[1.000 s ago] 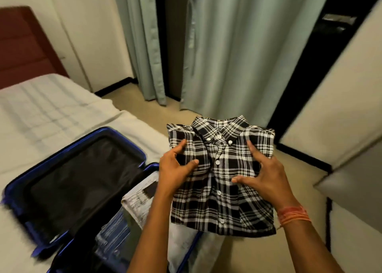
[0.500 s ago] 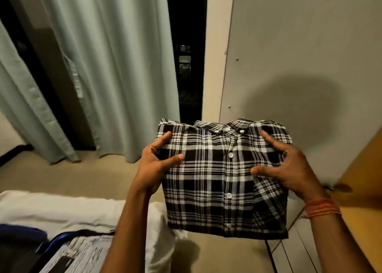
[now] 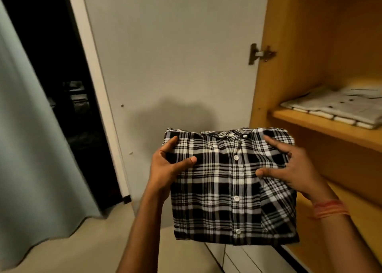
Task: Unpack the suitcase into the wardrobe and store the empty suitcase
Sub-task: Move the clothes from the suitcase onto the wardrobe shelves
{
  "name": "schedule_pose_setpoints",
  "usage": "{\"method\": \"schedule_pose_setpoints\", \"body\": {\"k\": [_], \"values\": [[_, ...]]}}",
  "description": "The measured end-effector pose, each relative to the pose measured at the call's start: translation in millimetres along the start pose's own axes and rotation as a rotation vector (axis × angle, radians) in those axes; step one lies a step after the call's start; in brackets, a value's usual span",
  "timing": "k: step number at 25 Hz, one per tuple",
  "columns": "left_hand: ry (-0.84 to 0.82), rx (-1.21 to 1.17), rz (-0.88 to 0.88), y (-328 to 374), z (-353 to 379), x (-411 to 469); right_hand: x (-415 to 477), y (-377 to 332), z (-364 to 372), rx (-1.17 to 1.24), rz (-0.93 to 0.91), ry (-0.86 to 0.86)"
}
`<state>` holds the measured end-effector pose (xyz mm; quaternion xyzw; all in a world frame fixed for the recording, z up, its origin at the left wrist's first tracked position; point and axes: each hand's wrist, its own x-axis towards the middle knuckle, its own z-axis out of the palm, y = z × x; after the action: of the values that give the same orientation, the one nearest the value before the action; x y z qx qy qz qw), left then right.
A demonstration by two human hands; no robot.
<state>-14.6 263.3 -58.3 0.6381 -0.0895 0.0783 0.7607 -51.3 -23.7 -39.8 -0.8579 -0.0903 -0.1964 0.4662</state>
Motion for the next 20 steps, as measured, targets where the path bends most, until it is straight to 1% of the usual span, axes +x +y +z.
{"method": "schedule_pose_setpoints", "body": {"k": [4, 7, 11, 16, 20], "values": [[-0.192, -0.066, 0.013, 11, 61, 56, 8, -7, -53, -0.104, 0.033, 0.189], [-0.303, -0.114, 0.029, 25, 100, 88, 13, -12, -86, -0.181, 0.055, 0.322], [-0.398, -0.189, -0.002, 37, 150, 110, 15, -10, -131, -0.224, 0.060, 0.404], [-0.456, -0.237, -0.026, 34, 208, 131, 22, 7, -177, -0.088, 0.021, 0.554], [-0.484, -0.261, -0.021, 37, 261, 156, 45, 36, -221, 0.121, -0.012, 0.678]]}}
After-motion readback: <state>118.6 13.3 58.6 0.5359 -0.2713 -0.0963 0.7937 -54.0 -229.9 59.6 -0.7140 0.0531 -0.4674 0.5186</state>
